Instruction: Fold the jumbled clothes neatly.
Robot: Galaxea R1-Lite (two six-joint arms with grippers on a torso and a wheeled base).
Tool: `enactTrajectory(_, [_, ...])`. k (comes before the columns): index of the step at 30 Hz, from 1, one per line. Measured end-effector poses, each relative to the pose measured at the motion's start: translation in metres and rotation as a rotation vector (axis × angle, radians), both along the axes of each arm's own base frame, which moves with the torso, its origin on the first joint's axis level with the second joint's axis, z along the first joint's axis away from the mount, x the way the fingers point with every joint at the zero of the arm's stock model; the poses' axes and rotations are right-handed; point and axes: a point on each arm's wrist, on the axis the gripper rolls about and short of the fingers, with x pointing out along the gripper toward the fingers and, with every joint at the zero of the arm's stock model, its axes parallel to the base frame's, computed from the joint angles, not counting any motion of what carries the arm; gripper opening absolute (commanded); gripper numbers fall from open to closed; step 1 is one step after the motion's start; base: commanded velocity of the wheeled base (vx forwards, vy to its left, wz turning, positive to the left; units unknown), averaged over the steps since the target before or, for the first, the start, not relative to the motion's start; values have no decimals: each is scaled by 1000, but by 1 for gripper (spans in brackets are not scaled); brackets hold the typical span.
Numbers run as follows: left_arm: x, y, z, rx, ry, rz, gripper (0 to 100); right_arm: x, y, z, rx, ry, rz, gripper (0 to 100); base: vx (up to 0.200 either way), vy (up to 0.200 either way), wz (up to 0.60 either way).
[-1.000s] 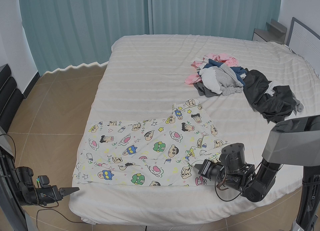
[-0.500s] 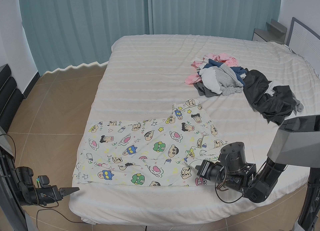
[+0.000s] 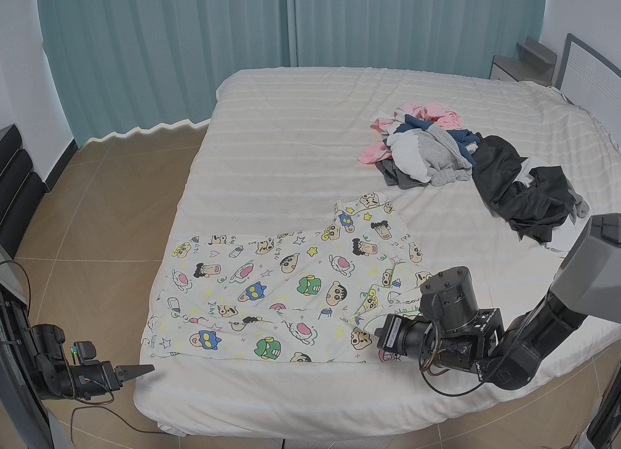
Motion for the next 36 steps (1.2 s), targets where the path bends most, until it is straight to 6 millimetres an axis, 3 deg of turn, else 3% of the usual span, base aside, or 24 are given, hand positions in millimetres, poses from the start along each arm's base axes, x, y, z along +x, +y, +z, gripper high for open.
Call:
enactTrajectory(22, [0, 0, -1, 1, 1, -2, 100, 8, 7, 54, -54, 64, 3, 0, 0, 0, 0])
enactTrajectory(36, [0, 0, -1, 1, 2, -2, 100, 0, 7, 39, -116, 147, 26, 0, 0, 0, 0])
